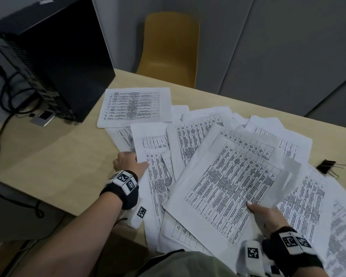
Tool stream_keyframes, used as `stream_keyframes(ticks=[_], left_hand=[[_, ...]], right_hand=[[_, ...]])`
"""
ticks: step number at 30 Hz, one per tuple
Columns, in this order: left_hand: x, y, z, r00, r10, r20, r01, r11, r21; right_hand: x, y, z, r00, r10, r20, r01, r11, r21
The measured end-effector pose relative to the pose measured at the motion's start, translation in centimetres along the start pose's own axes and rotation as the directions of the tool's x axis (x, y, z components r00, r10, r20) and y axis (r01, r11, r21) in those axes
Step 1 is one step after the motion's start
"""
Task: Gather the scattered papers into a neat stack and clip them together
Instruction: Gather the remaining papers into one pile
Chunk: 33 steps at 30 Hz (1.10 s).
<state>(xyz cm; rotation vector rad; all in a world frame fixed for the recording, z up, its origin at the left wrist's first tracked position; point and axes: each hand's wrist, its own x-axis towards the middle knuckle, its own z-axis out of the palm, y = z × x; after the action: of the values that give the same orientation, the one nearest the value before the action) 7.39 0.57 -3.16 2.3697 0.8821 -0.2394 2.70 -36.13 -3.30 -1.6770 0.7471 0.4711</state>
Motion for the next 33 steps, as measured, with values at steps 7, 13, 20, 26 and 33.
stream_keyframes(ticks=[7,13,20,26,33], left_hand=[[1.3,1.4,-0.5,0.999,0.044,0.022,-0.039,0.98,-0.193],[0.7,1.4,-0.5,0.969,-0.086,0.231,0.18,0.886,-0.427],[0.8,1.3,0.5,0.915,-0.088,0.394,0.319,0.756,-0.571],[-0.3,-2.1,4.0,0.912,-0.025,0.409,0.302,0.716,-0.629],[-6.2,-1.1,2.3,0.889,0.052,0.456,0.315,0.654,-0.688]], right_hand=[[-0.2,-0.3,0.3,1.0,-0.026,-0.006,0.026,0.999,-0.022],[-0.3,-0.2,0.3,1.0,0.002,0.007,-0.002,1.0,-0.018],[-0.5,-0.5,0.5,1.0,0.0,0.012,0.0,1.0,0.004],[-0.2,-0.1,0.3,1.0,-0.004,-0.028,0.004,1.0,0.016],[1.1,0.8,0.3,0.996,0.044,-0.071,-0.048,0.998,-0.046]])
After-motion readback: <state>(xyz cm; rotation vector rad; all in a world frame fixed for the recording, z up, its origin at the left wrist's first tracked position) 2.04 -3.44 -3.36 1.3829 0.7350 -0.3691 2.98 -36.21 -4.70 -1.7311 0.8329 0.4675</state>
